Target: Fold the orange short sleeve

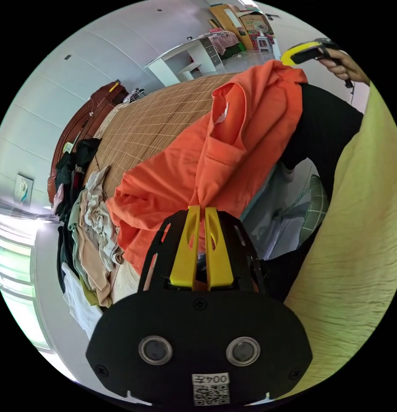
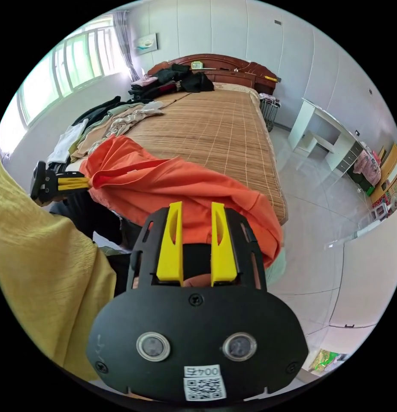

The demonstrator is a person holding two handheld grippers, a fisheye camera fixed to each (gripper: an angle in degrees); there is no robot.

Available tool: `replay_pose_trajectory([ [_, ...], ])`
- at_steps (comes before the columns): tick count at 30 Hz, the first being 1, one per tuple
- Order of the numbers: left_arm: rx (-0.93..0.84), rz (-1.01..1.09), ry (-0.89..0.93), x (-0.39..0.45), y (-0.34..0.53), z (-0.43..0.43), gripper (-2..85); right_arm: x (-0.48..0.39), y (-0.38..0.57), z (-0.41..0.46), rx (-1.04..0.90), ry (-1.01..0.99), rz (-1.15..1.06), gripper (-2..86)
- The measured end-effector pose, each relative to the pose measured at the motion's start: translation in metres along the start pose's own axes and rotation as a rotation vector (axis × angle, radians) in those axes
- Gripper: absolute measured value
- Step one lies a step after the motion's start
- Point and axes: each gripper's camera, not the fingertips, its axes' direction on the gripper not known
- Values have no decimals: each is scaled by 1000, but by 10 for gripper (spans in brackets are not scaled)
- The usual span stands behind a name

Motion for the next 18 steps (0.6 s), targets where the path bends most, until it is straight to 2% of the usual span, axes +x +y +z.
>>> replay_pose_trajectory([
  [7, 61, -51, -37, 0, 30, -31, 12, 21, -48, 10, 2, -135, -48, 121],
  [10, 77, -23, -92, 5, 40, -42, 11, 29, -76, 24, 8, -256, -44, 128],
  [14, 66, 10, -113, 12, 52, -46, 11, 40, -116, 48, -71, -156, -104, 135],
  [18, 56, 1, -90, 11, 61, -50, 11, 102, -148, 84, -227, -130, -52, 131],
])
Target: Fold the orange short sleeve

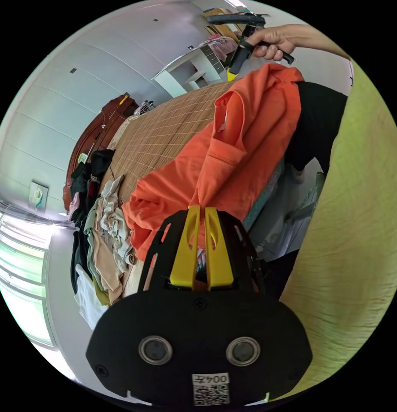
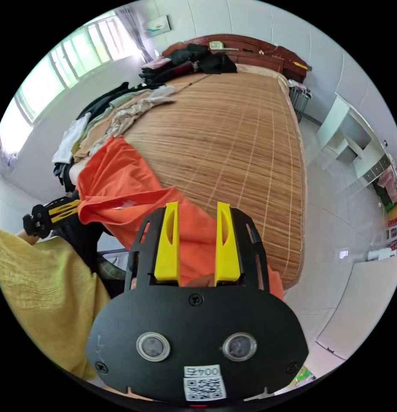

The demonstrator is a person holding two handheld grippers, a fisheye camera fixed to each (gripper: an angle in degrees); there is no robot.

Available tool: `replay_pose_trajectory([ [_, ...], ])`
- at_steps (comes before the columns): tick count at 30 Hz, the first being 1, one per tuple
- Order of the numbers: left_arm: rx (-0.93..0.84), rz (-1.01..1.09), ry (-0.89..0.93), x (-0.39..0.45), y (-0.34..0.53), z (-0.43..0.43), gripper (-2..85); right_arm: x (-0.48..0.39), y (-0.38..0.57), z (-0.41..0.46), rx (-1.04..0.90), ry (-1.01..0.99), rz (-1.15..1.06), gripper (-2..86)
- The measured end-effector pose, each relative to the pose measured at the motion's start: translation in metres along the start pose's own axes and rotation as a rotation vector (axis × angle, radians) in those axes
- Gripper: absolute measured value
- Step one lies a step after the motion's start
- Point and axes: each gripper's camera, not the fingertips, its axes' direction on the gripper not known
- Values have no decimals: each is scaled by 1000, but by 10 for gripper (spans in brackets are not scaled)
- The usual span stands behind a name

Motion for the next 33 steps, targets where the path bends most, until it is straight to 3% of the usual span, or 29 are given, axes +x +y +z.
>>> replay_pose_trajectory([
  [6, -10, -27, 28, -5, 9, -5, 10, 50, -9, 21, -125, -220, 52, 94],
  [9, -21, -12, 24, -5, 12, -7, 10, 30, 7, -20, 46, -228, 19, 12],
  [11, -26, -21, 38, -7, 14, -7, 10, 11, 29, -52, 163, -248, -3, 3],
  [14, -32, -28, 56, -10, 16, -4, 10, -19, 64, -66, 148, -294, -23, 3],
  [18, -37, -3, 67, -10, 16, -3, 12, -53, 80, -57, -5, -170, -34, 26],
  [25, -31, -20, 87, -12, 18, -15, 19, -104, 3, -121, 62, 47, -209, 101],
  [30, -36, 1, 106, -10, 21, -24, 35, -167, -85, -93, -264, 289, -603, 134],
  [33, -39, 9, 125, -10, 23, -29, 58, -193, -123, -81, -406, 317, -780, 136],
])
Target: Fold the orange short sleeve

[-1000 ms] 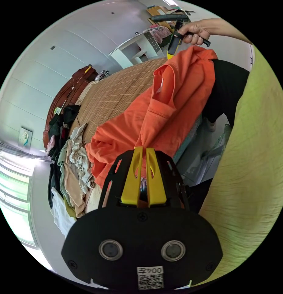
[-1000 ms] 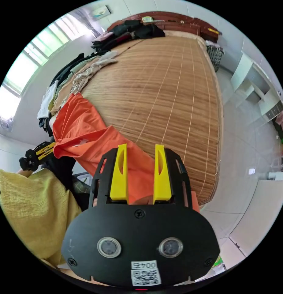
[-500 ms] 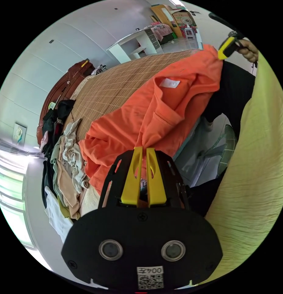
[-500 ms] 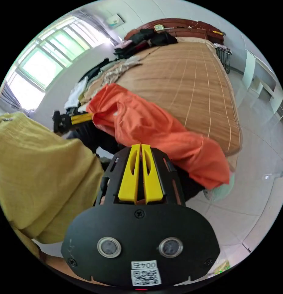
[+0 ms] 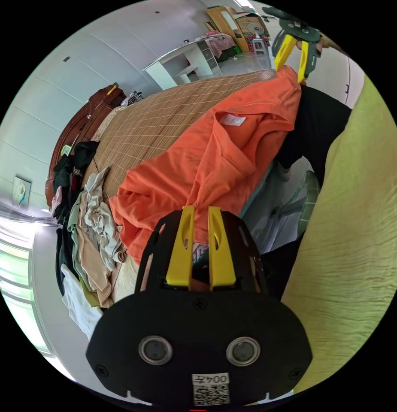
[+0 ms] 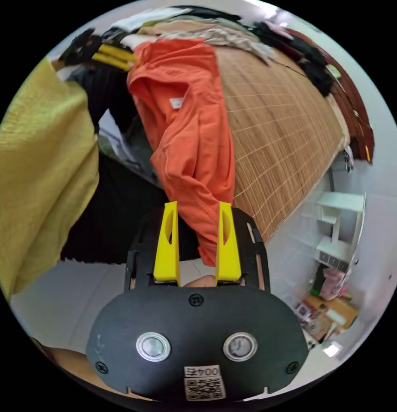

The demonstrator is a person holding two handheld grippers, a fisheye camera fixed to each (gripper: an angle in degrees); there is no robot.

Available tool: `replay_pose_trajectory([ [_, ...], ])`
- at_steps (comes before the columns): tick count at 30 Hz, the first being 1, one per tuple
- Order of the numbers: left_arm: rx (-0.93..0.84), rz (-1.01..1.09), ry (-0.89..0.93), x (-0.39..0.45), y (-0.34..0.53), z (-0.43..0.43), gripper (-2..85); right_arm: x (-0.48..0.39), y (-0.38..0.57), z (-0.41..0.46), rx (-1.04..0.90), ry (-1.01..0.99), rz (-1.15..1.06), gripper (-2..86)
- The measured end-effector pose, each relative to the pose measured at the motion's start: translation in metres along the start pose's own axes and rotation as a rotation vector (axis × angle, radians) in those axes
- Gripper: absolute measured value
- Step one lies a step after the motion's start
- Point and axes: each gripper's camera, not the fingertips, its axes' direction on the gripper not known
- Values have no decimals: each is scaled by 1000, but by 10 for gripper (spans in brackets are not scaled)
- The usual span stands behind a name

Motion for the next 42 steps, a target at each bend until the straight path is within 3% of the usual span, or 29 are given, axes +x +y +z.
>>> replay_pose_trajectory([
  [11, -48, 362, -197, 30, -2, -7, 83, 58, -65, -41, -153, 26, -104, 135],
  [24, -100, 576, -77, 42, -34, 14, 82, 92, -45, -66, -51, -35, 103, 136],
  [32, -136, 605, -78, 77, -44, 24, 77, 106, -47, -50, 4, -55, 91, 134],
  [42, -154, 581, -72, 94, -46, 20, 63, 100, -61, 12, -125, -111, -84, 137],
])
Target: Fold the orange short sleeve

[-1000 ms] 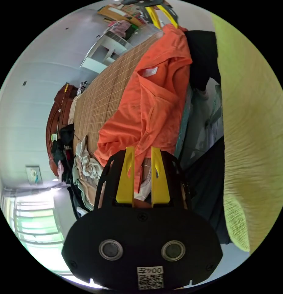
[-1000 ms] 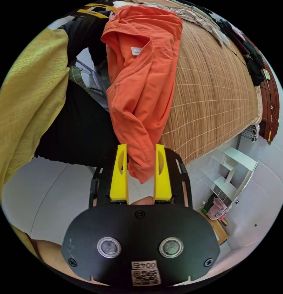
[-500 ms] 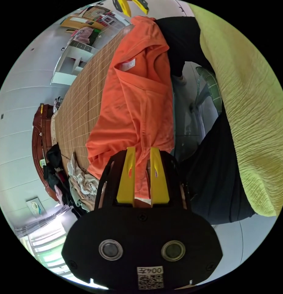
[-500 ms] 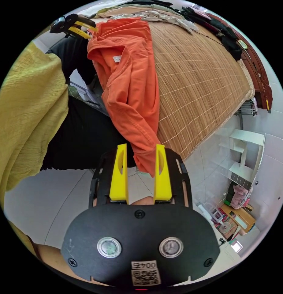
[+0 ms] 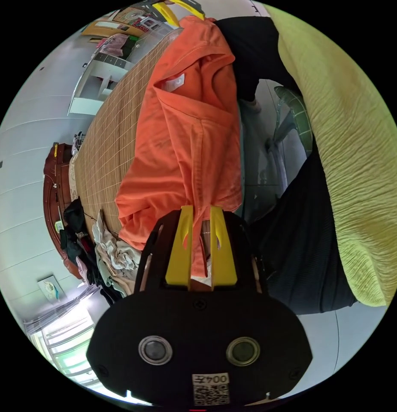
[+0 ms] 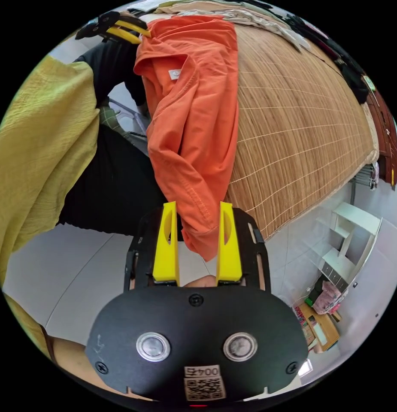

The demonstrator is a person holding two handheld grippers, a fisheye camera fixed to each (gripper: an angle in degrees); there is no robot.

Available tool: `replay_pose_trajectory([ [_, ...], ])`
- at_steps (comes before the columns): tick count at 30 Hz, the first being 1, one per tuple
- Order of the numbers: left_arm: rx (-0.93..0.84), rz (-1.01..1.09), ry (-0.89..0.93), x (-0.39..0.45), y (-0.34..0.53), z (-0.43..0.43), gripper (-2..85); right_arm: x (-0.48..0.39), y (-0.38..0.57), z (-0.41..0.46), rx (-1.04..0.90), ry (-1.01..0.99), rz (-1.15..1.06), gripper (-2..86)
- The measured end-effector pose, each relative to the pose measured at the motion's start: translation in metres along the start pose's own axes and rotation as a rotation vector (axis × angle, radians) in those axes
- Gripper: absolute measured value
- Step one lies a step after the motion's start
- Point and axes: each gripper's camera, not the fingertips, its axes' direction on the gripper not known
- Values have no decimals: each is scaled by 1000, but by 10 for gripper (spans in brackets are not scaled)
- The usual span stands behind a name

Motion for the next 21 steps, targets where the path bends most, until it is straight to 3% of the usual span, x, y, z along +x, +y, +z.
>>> replay_pose_trajectory([
  [7, 7, 1, 4, 25, -9, -9, 68, -37, 34, 47, -1, -48, -19, 70],
  [15, 19, -22, -36, 55, -13, -22, 40, -118, 103, 129, 115, -46, 175, 80],
  [21, 83, -158, 40, 51, 5, -68, 16, -194, 163, 189, 172, 24, 289, 43],
])
